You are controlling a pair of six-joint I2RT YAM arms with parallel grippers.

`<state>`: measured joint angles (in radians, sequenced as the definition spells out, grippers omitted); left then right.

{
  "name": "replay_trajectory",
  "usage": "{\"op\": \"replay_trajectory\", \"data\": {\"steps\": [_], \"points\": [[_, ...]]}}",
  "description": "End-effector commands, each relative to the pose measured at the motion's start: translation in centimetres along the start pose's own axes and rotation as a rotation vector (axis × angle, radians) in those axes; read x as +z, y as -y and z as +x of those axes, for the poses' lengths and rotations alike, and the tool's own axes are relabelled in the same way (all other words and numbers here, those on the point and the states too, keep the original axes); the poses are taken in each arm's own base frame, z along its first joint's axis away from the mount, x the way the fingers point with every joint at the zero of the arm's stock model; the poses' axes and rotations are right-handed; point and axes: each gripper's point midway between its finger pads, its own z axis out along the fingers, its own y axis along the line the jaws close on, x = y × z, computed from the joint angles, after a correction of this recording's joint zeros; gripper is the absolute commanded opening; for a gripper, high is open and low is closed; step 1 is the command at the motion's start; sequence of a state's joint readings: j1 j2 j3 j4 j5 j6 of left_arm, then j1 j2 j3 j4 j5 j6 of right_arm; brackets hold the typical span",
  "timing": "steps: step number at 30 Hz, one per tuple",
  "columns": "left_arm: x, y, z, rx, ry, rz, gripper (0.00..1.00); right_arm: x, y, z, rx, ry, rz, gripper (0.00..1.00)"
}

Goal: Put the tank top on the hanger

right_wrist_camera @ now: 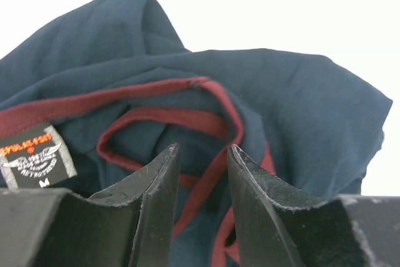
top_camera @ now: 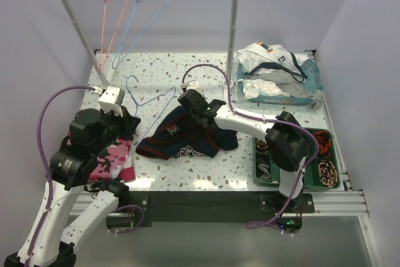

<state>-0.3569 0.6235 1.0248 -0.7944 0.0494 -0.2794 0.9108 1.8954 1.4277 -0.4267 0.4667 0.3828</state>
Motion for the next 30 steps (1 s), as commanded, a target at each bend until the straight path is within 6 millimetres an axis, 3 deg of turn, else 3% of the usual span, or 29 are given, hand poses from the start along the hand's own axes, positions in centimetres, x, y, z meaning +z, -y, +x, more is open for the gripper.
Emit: {"op": "replay_trajectory", "data": {"steps": [1, 6, 12, 15, 19, 30], "points": [[-0.7, 0.5, -0.3, -0.013, 0.005, 0.019, 0.0, -1.0, 1.7, -2.6, 0.017, 0.073, 0.08, 0.4], [-0.8, 0.8, 0.2, -0.008, -0.02, 0.038, 0.0, -1.4, 1.9, -3.0, 0.019, 0.093, 0.078, 0.4], [-0.4, 1.1, 0.6, -0.005, -0.046, 0.06, 0.0, -0.3, 1.1, -3.0, 0.007, 0.078, 0.076, 0.36], [-0.2, 1.2, 0.8, -0.002, -0.059, 0.066, 0.0, 0.0, 1.2, -3.5, 0.003, 0.09, 0.08, 0.27], [0.1, 1.4, 1.1, -0.002, -0.075, 0.078, 0.0, 0.4, 1.1, -4.0, -0.008, 0.094, 0.079, 0.23], [0.4, 1.3, 1.8, 0.007, -0.104, 0.08, 0.0, 0.3, 1.4, -3.3, -0.032, 0.071, 0.085, 0.27]]}}
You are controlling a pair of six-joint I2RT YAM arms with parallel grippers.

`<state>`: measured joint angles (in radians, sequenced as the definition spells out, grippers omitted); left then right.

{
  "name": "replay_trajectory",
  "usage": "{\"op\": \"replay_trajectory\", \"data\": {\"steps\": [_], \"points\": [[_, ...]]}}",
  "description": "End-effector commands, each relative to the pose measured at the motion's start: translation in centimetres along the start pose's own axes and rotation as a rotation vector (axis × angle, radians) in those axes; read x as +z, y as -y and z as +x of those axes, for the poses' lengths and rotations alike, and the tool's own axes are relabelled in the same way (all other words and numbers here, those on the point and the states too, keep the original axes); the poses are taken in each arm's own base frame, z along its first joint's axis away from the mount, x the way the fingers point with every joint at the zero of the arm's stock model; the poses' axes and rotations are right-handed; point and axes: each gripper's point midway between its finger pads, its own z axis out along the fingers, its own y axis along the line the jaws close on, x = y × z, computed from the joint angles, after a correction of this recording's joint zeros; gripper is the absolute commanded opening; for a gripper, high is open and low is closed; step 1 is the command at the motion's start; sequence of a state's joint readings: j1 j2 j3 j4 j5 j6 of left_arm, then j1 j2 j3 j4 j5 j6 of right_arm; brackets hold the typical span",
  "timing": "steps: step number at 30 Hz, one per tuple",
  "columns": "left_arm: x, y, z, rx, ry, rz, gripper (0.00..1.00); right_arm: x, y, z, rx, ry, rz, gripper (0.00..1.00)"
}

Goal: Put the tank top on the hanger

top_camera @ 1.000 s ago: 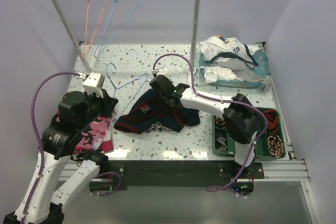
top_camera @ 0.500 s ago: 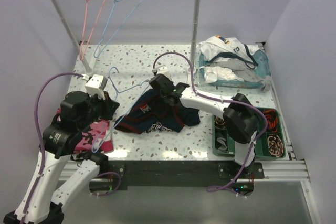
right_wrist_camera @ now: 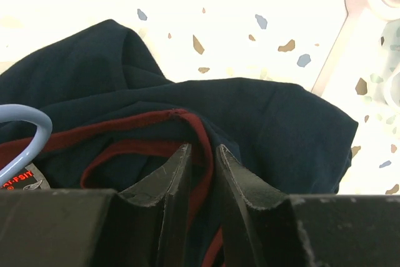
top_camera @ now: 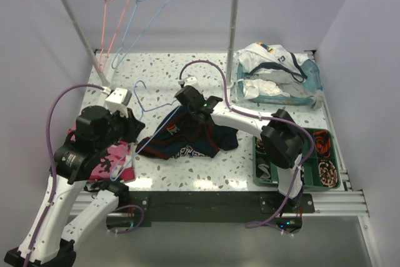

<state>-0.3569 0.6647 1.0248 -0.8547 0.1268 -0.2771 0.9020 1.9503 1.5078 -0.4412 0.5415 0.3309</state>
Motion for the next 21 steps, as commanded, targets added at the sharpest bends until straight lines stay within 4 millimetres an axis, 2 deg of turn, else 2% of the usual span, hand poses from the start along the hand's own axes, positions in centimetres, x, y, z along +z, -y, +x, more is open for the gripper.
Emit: {"op": "replay_trajectory", "data": {"steps": [1, 4, 8, 16, 21], "points": [[-0.1, 0.5, -0.4, 0.017, 0.01, 0.027, 0.0, -0.5, 0.4, -1.3, 0.01, 0.035, 0.006, 0.27], [0.0, 0.5, -0.1, 0.022, 0.001, 0.031, 0.0, -0.1, 0.3, -0.8, 0.012, 0.019, 0.002, 0.25], [0.1, 1.1, 0.2, 0.034, -0.022, 0.068, 0.0, -0.1, 0.9, -0.4, 0.022, 0.012, 0.013, 0.17], [0.7, 1.4, 1.5, 0.046, -0.07, 0.102, 0.0, 0.3, 0.8, 0.4, 0.03, -0.021, -0.035, 0.17], [1.2, 1.5, 2.5, 0.039, -0.107, 0.117, 0.0, -1.2, 1.4, -1.5, 0.048, 0.022, -0.036, 0.08]]}}
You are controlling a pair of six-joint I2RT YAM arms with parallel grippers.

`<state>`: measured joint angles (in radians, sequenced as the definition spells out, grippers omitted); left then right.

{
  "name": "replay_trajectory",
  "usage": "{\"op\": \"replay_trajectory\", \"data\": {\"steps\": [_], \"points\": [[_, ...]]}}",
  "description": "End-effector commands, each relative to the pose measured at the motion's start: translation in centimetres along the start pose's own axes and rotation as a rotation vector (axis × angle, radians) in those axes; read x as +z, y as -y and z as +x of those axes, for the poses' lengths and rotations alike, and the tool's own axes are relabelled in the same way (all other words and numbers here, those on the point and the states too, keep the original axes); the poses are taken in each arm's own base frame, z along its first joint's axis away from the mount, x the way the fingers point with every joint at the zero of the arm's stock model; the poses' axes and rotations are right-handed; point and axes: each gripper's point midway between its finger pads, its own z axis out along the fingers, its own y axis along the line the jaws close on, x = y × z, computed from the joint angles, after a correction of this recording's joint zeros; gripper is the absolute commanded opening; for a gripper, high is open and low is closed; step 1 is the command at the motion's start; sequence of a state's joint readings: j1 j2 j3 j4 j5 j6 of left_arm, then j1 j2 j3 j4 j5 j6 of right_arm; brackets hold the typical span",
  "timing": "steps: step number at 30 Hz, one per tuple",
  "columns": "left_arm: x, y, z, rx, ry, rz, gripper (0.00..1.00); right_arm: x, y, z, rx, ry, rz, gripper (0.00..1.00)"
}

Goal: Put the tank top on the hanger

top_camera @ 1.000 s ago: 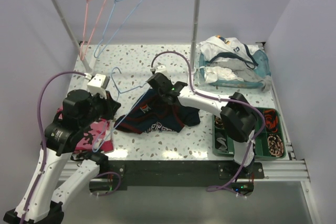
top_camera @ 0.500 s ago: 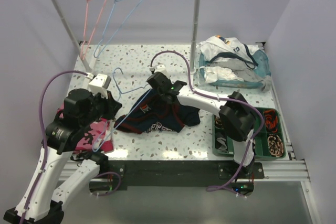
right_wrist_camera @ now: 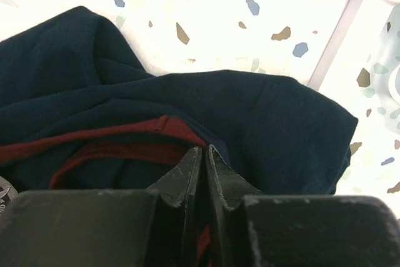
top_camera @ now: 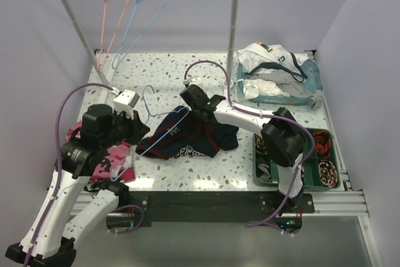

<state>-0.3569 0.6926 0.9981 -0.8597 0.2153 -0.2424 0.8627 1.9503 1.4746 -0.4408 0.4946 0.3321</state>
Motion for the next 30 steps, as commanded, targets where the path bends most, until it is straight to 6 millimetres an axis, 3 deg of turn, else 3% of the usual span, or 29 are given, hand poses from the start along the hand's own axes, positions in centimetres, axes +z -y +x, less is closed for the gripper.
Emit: {"op": "replay_trajectory", "data": {"steps": [1, 4, 10, 14, 25, 27, 28, 30], "points": [[0.5, 0.6, 0.9, 0.012, -0.037, 0.05, 0.0, -2.9, 0.3, -3.6, 0.041, 0.087, -0.032, 0.07], [1.0, 0.9, 1.4, 0.001, -0.06, 0.072, 0.0, -4.5, 0.8, -5.1, 0.043, 0.113, -0.037, 0.0], [1.6, 1.2, -0.2, 0.0, -0.023, 0.084, 0.0, -8.2, 1.1, -6.5, 0.063, 0.152, -0.095, 0.0], [1.9, 2.1, -1.8, 0.015, 0.018, 0.126, 0.0, -9.8, 0.8, -6.7, 0.045, 0.149, -0.13, 0.0], [3.0, 4.5, -3.9, 0.037, 0.09, 0.273, 0.0, -13.4, -0.5, -8.3, 0.025, 0.176, -0.213, 0.0], [4.1, 4.5, -3.4, 0.019, 0.084, 0.283, 0.0, -15.1, 0.5, -9.1, 0.048, 0.212, -0.213, 0.0], [4.5, 4.7, -4.0, 0.025, 0.118, 0.297, 0.0, -15.4, 0.9, -9.2, 0.054, 0.223, -0.209, 0.0], [5.4, 5.1, -3.4, 0.014, 0.132, 0.328, 0.0, -15.8, 1.4, -8.9, 0.068, 0.236, -0.203, 0.0]]}}
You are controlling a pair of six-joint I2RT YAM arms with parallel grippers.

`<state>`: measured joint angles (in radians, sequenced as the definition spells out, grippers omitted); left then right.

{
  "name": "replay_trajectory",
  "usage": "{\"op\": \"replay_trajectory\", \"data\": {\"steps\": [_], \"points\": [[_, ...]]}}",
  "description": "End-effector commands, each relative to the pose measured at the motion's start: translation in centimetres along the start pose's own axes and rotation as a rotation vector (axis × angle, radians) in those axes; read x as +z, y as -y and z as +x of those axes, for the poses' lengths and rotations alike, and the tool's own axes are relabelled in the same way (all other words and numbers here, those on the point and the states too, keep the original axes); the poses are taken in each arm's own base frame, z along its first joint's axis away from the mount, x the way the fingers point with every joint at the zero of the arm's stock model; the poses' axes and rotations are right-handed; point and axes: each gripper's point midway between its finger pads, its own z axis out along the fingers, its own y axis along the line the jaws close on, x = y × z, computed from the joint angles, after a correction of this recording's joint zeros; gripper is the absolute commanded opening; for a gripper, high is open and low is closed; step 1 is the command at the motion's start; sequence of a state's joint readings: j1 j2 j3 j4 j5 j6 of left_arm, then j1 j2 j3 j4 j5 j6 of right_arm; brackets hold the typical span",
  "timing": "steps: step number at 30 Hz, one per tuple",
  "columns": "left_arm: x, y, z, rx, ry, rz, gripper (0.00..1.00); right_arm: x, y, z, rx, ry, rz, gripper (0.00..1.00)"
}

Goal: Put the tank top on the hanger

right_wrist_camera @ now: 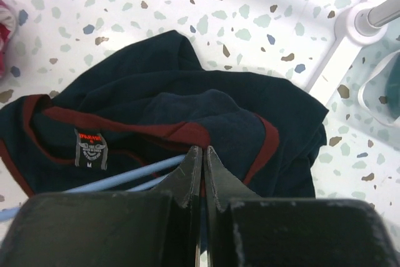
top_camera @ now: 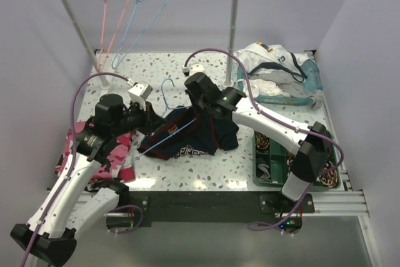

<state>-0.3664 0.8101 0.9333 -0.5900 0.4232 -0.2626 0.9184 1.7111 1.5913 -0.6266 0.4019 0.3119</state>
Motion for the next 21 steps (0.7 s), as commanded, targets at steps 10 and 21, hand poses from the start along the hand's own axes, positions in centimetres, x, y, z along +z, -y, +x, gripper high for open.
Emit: {"op": "replay_trajectory", "data": {"steps": [10, 21], "points": [[6.6, 3.0, -2.9, 0.09, 0.293, 0.203, 0.0, -6.1, 2.0, -2.7, 0.092, 0.192, -0.048, 0.0], [10.6, 4.0, -2.0, 0.121, 0.309, 0.257, 0.0, -6.3, 3.0, -2.1, 0.103, 0.229, -0.018, 0.06]]}}
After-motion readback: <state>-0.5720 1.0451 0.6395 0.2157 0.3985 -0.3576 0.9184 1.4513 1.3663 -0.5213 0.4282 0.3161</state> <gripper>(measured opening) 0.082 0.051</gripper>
